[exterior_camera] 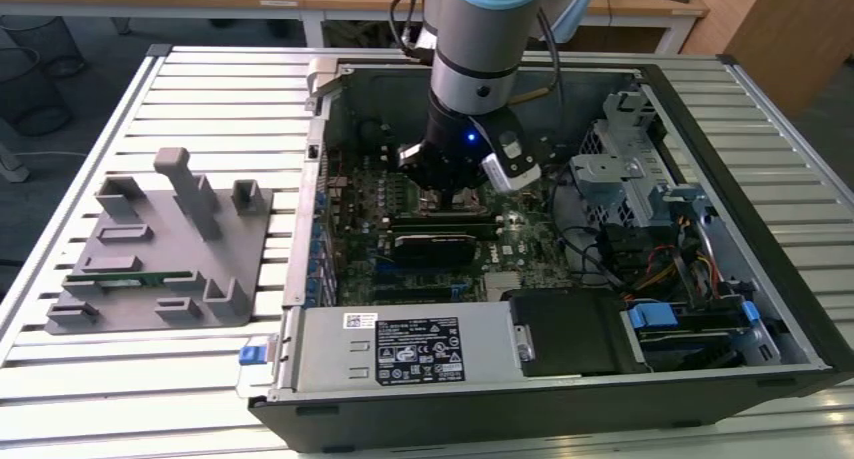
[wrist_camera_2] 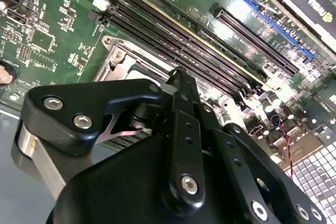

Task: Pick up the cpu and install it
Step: 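Install the second cpu locking lever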

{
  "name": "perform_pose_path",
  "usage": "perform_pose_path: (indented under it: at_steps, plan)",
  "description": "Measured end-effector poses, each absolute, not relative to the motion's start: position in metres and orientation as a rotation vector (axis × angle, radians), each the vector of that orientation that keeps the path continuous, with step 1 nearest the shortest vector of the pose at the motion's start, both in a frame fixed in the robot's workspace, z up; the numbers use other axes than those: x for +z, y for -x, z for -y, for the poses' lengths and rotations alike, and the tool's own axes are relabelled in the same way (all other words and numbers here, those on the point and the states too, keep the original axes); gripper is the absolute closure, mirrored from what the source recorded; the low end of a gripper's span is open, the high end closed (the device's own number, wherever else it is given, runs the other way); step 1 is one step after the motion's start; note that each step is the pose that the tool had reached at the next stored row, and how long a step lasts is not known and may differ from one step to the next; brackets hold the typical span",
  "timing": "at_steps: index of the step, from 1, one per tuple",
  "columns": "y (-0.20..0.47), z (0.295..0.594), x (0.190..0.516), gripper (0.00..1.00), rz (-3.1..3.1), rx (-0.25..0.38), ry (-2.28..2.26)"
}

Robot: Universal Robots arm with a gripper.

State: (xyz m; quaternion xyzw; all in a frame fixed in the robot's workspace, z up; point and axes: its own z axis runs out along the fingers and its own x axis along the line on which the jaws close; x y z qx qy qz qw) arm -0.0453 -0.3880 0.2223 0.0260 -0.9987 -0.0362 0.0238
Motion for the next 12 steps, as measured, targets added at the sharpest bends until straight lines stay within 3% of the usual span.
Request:
perform_pose_path:
  at_steps: [12]
  plan:
    - [0.063, 0.394, 0.219, 0.89, 3.09, -0.142, -0.081]
